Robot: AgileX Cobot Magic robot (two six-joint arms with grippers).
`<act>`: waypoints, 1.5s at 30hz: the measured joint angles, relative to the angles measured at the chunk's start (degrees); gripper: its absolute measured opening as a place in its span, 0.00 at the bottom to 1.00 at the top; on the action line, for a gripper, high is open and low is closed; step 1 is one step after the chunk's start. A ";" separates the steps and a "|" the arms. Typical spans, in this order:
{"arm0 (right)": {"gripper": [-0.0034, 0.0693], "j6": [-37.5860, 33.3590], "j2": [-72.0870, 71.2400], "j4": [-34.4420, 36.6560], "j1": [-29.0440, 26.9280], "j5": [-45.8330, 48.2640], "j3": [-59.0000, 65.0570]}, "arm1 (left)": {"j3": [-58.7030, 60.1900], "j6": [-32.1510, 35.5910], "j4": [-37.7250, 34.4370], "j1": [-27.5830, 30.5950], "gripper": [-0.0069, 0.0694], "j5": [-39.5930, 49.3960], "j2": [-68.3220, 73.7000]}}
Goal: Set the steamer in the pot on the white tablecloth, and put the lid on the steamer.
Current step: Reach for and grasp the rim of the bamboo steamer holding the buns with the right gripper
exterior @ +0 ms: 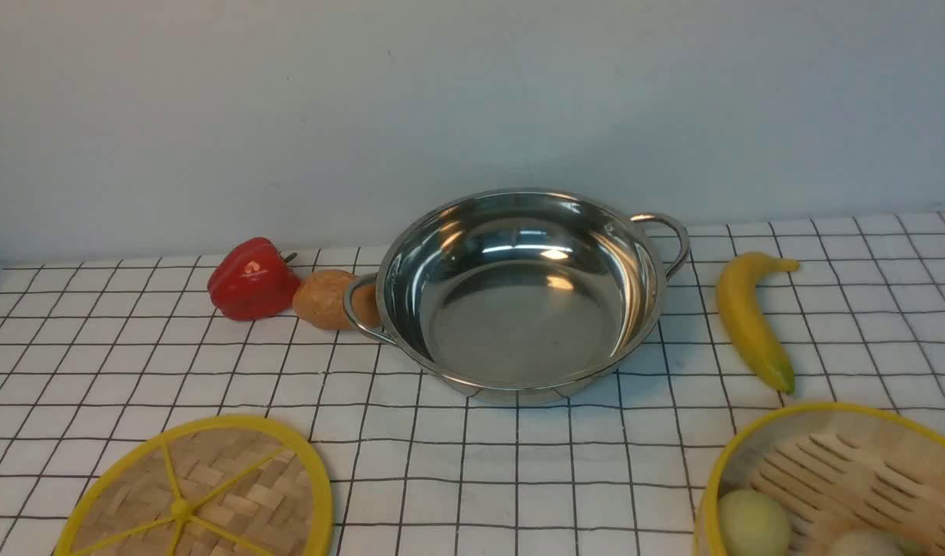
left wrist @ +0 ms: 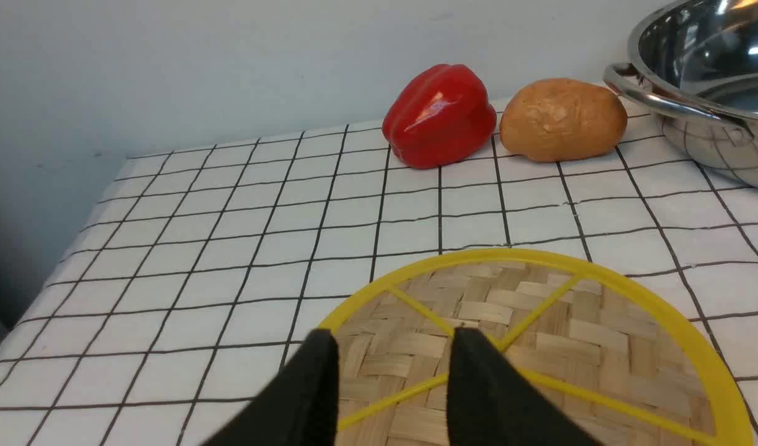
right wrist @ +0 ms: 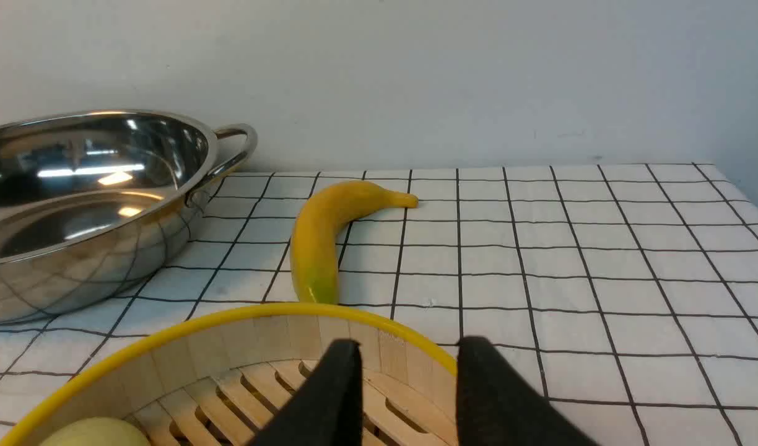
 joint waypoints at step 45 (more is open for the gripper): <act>0.38 -0.09 -0.09 9.79 0.00 3.31 -8.91 | 0.00 0.00 0.00 0.00 0.41 0.00 0.00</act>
